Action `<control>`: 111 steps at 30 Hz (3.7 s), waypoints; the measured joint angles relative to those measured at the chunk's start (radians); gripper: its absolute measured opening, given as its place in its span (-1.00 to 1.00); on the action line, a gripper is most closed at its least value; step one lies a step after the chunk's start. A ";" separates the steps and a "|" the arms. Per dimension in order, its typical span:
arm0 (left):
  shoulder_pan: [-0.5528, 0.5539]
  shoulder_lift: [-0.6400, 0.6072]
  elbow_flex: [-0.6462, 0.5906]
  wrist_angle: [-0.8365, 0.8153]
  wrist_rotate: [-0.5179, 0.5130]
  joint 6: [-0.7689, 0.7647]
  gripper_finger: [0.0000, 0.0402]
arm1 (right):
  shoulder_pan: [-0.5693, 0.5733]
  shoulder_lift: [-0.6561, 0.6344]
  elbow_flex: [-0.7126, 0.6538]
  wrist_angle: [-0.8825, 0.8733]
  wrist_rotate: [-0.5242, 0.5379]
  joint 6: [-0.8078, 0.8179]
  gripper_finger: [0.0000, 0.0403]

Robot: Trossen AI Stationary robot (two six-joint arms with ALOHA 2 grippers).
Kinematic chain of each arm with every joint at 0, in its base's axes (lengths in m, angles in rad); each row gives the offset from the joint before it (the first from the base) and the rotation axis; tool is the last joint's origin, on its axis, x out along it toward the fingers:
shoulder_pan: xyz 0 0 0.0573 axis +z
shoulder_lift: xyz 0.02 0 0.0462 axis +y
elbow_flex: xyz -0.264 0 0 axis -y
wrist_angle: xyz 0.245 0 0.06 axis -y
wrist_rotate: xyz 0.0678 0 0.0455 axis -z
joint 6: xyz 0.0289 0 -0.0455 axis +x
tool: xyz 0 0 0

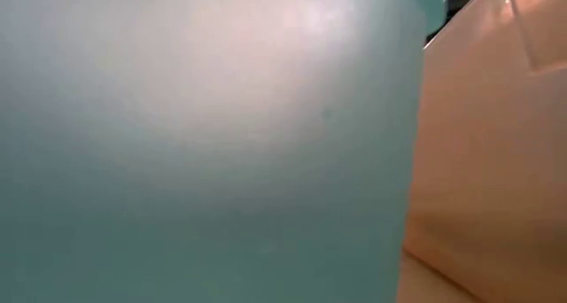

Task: Pick & Place USB Port
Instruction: Put the top blue charger cable into the green bin

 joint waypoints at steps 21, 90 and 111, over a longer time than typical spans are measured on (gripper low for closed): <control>-0.001 0.000 0.000 0.000 0.021 -0.022 -0.83 | 0.111 0.028 0.000 -0.178 0.052 0.064 0.03; 0.311 -0.277 -0.261 0.705 0.965 0.145 -0.83 | 0.429 -0.021 0.233 0.954 0.016 -0.536 -0.89; 0.292 -0.230 -0.261 0.845 1.046 0.216 -0.17 | 0.362 0.117 0.320 0.912 -0.001 -0.397 -0.89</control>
